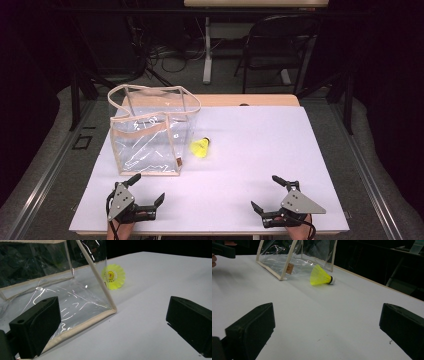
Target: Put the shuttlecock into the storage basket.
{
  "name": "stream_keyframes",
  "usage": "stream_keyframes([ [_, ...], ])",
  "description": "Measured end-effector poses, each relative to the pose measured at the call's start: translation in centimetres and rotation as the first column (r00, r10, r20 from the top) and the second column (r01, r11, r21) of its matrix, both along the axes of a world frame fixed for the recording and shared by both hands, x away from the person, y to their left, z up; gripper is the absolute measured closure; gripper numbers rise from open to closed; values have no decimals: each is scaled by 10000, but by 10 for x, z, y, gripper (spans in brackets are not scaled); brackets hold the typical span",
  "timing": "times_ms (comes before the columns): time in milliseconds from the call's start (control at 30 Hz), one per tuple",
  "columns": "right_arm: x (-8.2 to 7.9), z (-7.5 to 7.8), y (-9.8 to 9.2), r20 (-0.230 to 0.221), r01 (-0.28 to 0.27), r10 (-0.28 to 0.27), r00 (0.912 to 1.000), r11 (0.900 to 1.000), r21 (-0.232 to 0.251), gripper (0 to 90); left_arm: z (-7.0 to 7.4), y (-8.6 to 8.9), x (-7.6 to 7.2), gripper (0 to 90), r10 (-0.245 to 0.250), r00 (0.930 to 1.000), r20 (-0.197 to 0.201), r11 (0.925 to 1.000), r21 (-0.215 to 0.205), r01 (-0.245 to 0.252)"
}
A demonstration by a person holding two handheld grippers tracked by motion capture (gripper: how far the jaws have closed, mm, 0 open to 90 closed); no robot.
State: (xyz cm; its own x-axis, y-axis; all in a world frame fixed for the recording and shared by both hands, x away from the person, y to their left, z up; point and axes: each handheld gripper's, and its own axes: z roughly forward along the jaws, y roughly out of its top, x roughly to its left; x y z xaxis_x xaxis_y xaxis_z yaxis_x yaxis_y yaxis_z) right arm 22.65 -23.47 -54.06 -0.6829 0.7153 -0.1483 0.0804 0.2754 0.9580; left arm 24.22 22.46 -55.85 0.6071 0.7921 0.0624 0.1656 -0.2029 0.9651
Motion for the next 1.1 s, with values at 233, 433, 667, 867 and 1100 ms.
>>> stream_keyframes([
  [233,0,1,1,7,-22,22,10000,10000,27,0,3,-5,-1,1,199,9992,355,9998,-25,-198],
  [433,1,-1,1,-80,-33,33,10000,10000,4,0,7,-8,1,1,287,9993,240,9996,-91,-285],
  [667,2,-1,3,-123,-75,74,9999,10000,-48,0,9,-19,5,0,118,9998,152,9999,106,-119],
  [867,2,-2,2,-192,-79,78,9998,10000,-52,0,11,-32,9,2,82,9999,82,9993,376,-85],
  [1100,2,-2,3,-213,-111,109,9997,9999,-75,0,14,-43,13,0,-117,9999,51,9984,554,114],
])
